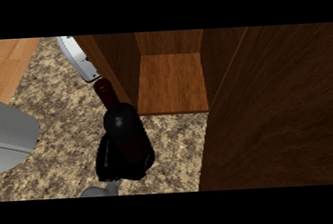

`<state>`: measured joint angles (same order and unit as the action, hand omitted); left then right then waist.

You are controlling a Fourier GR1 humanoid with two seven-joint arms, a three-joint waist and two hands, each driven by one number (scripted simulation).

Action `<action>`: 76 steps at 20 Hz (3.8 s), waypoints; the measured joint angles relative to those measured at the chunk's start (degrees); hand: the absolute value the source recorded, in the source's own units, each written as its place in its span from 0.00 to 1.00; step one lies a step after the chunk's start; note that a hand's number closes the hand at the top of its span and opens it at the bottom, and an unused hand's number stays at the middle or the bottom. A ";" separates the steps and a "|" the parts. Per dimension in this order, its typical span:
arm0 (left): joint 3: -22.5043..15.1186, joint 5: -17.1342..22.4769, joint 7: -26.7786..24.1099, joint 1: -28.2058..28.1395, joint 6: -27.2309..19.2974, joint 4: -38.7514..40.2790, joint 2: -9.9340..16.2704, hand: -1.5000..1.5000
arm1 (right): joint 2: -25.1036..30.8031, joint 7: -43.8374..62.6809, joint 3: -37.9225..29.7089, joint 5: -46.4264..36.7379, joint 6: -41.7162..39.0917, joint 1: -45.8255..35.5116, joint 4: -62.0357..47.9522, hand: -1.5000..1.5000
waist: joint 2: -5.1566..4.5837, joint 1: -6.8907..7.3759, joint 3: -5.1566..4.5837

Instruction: Pick up the wine, place it into the cabinet and close the cabinet

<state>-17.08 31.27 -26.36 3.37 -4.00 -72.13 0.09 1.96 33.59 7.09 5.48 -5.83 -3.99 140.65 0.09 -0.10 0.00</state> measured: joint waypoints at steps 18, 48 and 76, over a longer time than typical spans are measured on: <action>-9.43 15.30 -10.04 12.37 -9.54 16.75 -0.08 1.00 | 0.63 -0.03 -2.78 1.71 -1.17 -1.06 -1.25 0.00 | -0.13 -0.32 -0.02; -9.18 31.77 -13.79 42.68 -10.62 46.38 -0.14 1.00 | 0.07 -6.04 -3.61 4.03 -3.23 1.08 -4.42 0.00 | -0.77 -1.49 -0.19; -9.08 38.79 -11.16 55.00 -12.07 56.00 0.09 1.00 | -0.78 -8.18 -0.60 3.48 -4.09 -2.55 -8.00 0.00 | -1.44 -5.78 -0.06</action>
<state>-26.16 70.06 -37.52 58.37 -16.07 -16.13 0.18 1.18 25.41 6.48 8.96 -9.91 -6.55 132.65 -1.35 -5.88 -0.06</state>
